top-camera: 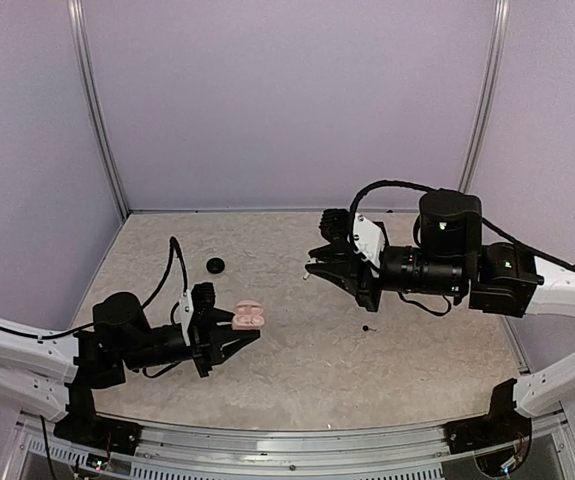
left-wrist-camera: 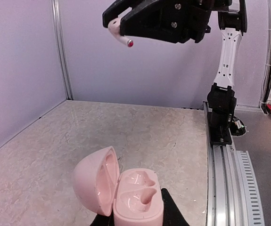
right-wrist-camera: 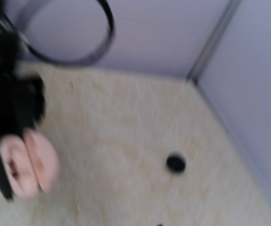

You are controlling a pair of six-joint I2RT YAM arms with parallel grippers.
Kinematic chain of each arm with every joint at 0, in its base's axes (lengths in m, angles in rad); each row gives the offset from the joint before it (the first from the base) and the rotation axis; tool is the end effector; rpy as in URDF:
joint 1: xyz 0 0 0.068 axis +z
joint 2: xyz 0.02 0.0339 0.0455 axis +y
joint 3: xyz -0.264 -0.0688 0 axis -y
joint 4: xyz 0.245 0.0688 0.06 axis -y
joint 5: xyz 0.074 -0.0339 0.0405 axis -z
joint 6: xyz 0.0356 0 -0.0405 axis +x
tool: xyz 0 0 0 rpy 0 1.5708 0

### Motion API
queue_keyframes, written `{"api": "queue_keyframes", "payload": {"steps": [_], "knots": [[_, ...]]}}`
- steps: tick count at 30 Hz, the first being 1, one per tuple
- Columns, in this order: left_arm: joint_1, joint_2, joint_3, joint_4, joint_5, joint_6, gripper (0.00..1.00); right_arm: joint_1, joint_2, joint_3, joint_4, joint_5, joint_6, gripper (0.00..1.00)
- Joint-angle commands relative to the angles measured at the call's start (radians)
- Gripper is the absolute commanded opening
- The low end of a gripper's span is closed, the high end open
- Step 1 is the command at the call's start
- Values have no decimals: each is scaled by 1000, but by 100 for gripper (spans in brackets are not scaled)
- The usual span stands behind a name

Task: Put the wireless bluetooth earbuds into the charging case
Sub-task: Place the left earbud in the left side groove of the charging case.

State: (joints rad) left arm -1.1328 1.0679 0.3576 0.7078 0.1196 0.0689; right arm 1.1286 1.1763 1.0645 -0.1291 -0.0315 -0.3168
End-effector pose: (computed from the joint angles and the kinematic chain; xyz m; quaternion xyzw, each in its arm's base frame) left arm 0.0924 -0.2074 0.2303 0.4344 0.5591 -0.3940 0.5861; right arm 0.1167 0.2491 0.3634 -0.5277 0.5837 0.2550 0.5619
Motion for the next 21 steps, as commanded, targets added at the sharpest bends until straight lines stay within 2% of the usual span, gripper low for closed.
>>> {"api": "queue_keyframes", "payload": {"steps": [1, 12, 21], "knots": [[-4, 5, 13, 48, 50, -12, 9, 88, -35, -25, 124, 77, -103, 19], [-64, 38, 49, 49, 80, 70, 9, 348, 38, -56, 257, 311, -352, 19], [-75, 60, 67, 79, 92, 37, 9, 395, 103, -55, 289, 394, -429, 19]]}}
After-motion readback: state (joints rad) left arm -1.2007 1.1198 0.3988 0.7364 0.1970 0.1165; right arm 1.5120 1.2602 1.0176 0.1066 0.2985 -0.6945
